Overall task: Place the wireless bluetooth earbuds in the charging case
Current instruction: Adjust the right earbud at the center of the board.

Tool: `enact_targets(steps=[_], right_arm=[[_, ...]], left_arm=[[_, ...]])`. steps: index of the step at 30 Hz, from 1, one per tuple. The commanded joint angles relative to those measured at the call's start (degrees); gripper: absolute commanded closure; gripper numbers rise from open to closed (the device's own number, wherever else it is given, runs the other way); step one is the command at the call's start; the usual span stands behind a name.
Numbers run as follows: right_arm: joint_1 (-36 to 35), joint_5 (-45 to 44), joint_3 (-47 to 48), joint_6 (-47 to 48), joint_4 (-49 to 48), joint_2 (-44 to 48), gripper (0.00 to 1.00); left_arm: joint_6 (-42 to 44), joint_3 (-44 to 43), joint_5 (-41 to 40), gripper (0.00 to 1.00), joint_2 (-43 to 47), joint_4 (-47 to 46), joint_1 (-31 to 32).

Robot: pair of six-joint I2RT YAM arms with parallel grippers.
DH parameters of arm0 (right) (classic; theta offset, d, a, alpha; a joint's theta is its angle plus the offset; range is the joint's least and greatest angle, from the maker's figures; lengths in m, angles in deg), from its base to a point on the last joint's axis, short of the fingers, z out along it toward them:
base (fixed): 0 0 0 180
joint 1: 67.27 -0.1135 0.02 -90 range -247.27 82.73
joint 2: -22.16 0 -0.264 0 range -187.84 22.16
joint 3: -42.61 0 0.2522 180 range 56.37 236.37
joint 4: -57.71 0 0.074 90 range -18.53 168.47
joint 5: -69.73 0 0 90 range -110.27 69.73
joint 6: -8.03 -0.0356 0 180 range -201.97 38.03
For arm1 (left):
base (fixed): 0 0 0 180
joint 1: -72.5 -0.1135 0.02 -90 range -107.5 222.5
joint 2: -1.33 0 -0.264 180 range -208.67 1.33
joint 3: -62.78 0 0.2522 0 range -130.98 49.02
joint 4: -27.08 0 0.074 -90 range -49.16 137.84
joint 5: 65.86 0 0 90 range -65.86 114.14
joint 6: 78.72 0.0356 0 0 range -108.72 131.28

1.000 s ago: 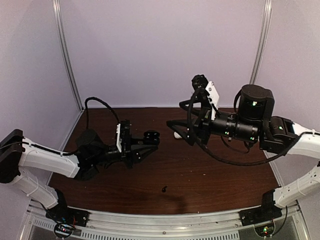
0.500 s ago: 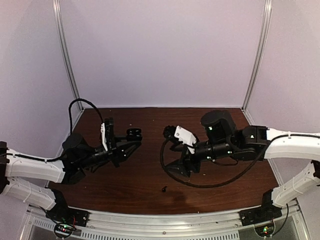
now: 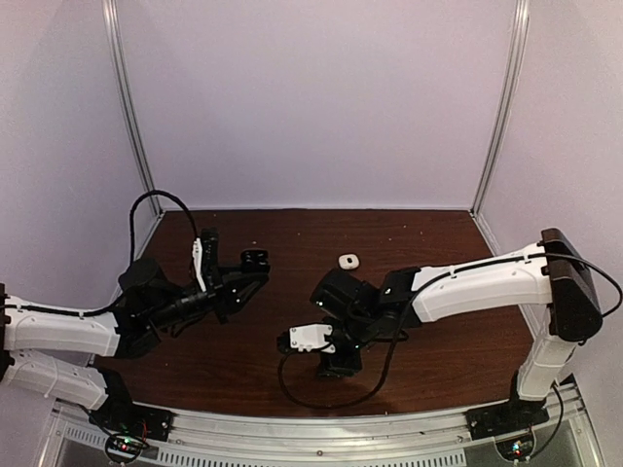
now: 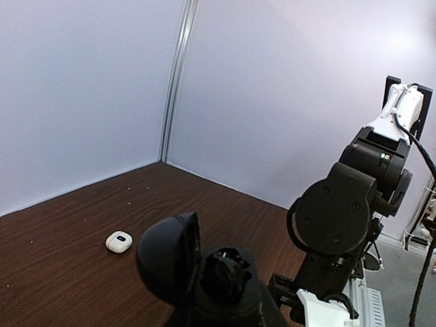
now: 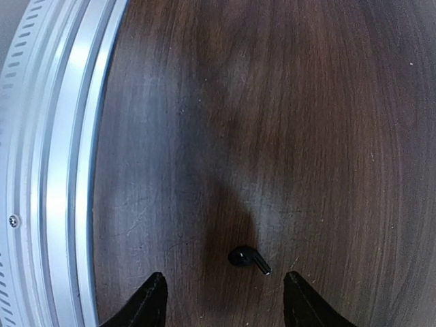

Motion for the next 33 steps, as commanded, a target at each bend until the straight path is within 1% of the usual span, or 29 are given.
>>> enact_targets(steps=[1,5,13,20,26,29,33], right_arm=[[-0.92,-4.59,3.60,3.84,3.28,-3.52,0.42],[-0.96,-6.25,4.90,4.60,4.15,-6.76,0.44],[-0.98,-8.58,5.61,5.20,3.75,-9.83,0.47],[-0.93,-14.16,5.89,2.59,3.45,-11.17,0.49],[-0.79,-16.81,0.43,-5.21,0.51,-5.77,0.49],[-0.39,-16.24,-1.13,-12.74,-0.76,-3.40,0.50],[-0.89,-12.37,-4.45,-24.37,-5.05,0.76,0.51]], left_arm=[[-0.74,0.53,-0.24,0.93,0.99,-1.59,-0.50],[-0.62,0.51,0.41,0.93,0.94,-1.76,-0.59],[-0.26,0.98,0.47,0.93,1.78,-1.95,-0.70],[-0.21,1.19,0.39,0.93,1.82,-2.15,-0.72],[-0.28,1.48,-0.32,0.93,1.68,-2.67,-0.72],[-0.42,1.52,-0.43,0.93,1.42,-3.19,-0.81],[-0.48,1.62,-0.78,0.93,1.49,-3.45,-0.81]])
